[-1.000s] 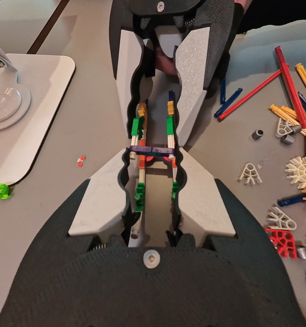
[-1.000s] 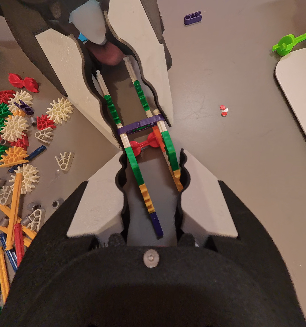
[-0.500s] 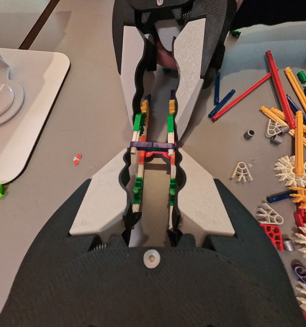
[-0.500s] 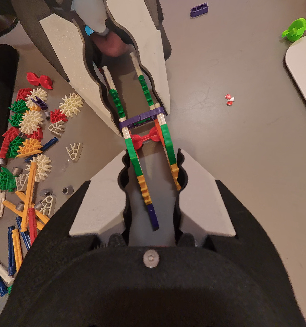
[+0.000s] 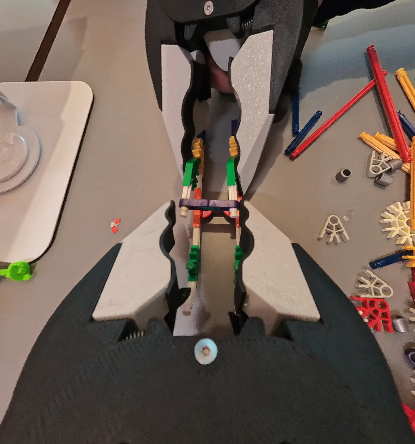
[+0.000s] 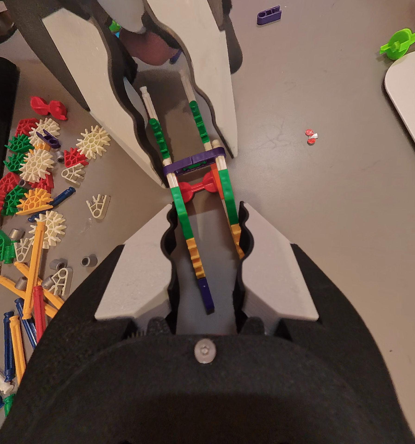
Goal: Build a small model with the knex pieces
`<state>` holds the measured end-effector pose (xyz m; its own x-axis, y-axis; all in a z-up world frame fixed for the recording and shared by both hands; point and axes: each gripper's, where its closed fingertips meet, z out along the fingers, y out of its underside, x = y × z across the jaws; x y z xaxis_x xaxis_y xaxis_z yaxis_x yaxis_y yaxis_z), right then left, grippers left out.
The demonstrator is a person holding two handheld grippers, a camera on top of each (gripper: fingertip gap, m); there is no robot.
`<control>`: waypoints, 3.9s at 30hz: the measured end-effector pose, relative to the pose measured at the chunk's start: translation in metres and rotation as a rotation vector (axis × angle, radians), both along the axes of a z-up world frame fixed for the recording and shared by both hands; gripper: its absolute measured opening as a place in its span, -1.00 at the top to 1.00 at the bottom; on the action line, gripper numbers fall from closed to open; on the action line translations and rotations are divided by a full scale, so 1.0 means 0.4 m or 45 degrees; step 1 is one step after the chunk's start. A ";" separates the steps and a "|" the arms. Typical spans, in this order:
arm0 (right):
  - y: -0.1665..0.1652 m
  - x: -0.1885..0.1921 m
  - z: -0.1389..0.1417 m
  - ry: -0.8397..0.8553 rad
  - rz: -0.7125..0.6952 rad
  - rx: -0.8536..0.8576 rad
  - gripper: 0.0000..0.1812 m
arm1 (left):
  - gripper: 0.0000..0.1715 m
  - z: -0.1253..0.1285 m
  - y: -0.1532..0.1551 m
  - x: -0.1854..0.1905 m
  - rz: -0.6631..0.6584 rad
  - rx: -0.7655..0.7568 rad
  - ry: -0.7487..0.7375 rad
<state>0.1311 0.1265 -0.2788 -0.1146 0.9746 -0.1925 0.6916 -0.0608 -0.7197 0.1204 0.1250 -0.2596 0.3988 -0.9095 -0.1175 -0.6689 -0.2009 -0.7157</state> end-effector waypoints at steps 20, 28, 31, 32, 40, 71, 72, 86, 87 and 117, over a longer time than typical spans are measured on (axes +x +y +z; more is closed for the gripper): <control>0.000 0.000 -0.001 0.002 0.003 -0.004 0.46 | 0.46 -0.004 -0.005 -0.004 -0.052 -0.070 0.211; -0.005 0.000 -0.001 0.002 0.020 0.011 0.48 | 0.46 -0.006 -0.007 0.002 -0.074 -0.061 0.190; -0.008 0.001 -0.001 -0.002 0.035 0.009 0.49 | 0.46 -0.005 -0.009 0.004 -0.094 -0.054 0.176; -0.008 0.001 -0.001 -0.006 0.038 0.006 0.49 | 0.46 -0.005 -0.009 0.004 -0.091 -0.060 0.168; -0.014 -0.001 -0.001 -0.003 0.052 0.006 0.48 | 0.46 -0.006 -0.007 0.023 -0.149 -0.050 0.166; -0.005 0.024 0.027 0.019 0.043 0.012 0.49 | 0.49 -0.002 -0.017 0.012 0.046 -0.070 0.128; -0.006 0.024 0.027 0.024 0.046 0.013 0.49 | 0.49 -0.002 -0.017 0.013 0.061 -0.078 0.129; -0.002 0.033 0.023 -0.007 0.031 0.029 0.30 | 0.48 0.008 -0.023 0.012 0.089 -0.068 0.088; -0.005 0.035 0.030 0.004 0.038 0.038 0.33 | 0.46 0.010 -0.028 0.016 0.076 -0.081 0.076; -0.024 0.033 0.078 0.060 0.092 0.095 0.42 | 0.29 0.017 -0.025 0.020 -0.013 -0.086 0.085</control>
